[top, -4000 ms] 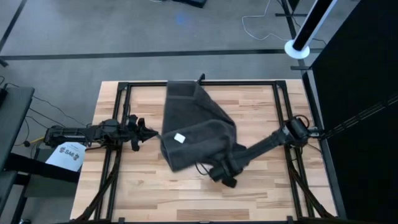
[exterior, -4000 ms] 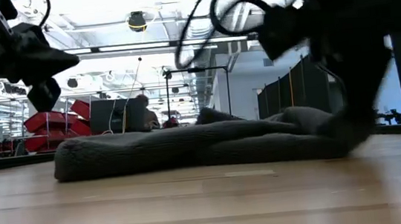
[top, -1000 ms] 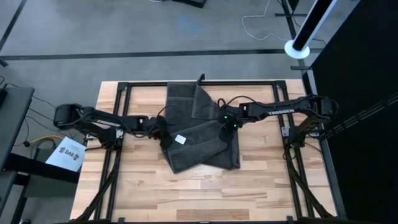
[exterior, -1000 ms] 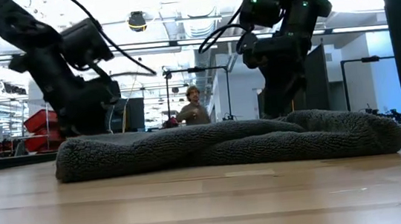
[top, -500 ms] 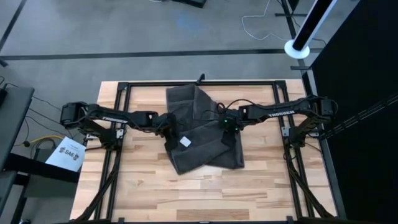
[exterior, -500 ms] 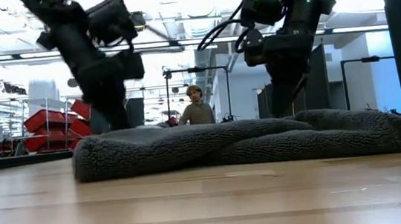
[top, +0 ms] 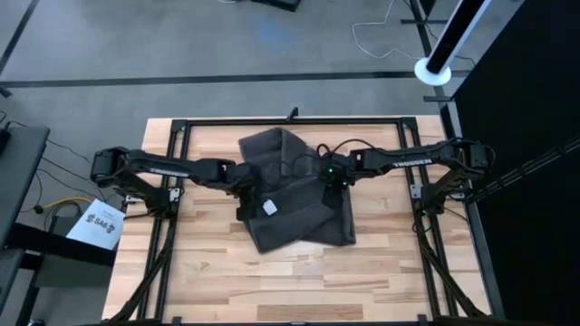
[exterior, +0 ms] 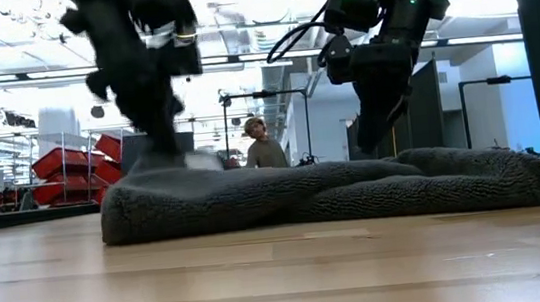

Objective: Roll towel
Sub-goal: Fold the black towel in half

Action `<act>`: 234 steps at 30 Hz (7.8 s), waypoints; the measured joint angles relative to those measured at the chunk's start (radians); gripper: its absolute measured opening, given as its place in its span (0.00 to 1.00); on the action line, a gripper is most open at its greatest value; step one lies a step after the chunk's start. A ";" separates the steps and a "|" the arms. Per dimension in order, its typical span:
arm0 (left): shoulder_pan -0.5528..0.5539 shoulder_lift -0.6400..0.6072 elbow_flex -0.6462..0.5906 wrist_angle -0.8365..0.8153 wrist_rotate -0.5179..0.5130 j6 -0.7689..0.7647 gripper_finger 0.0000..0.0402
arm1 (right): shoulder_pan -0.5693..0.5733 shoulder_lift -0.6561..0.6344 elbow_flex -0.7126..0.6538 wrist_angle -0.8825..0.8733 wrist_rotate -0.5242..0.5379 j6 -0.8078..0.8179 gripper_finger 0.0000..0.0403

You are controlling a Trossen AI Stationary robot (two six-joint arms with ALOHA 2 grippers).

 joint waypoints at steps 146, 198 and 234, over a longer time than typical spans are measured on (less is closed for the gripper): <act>-0.520 -0.027 0.270 -0.121 0.276 -0.303 0.00 | 0.183 0.318 0.322 0.016 -0.050 -0.436 0.03; -0.445 -0.023 0.301 -0.399 0.127 -0.030 0.00 | 0.289 0.210 0.194 -0.065 0.103 -0.239 0.35; -0.268 -0.074 1.461 -0.268 0.072 0.377 0.00 | 0.461 -0.335 0.956 -0.053 0.007 -0.283 0.01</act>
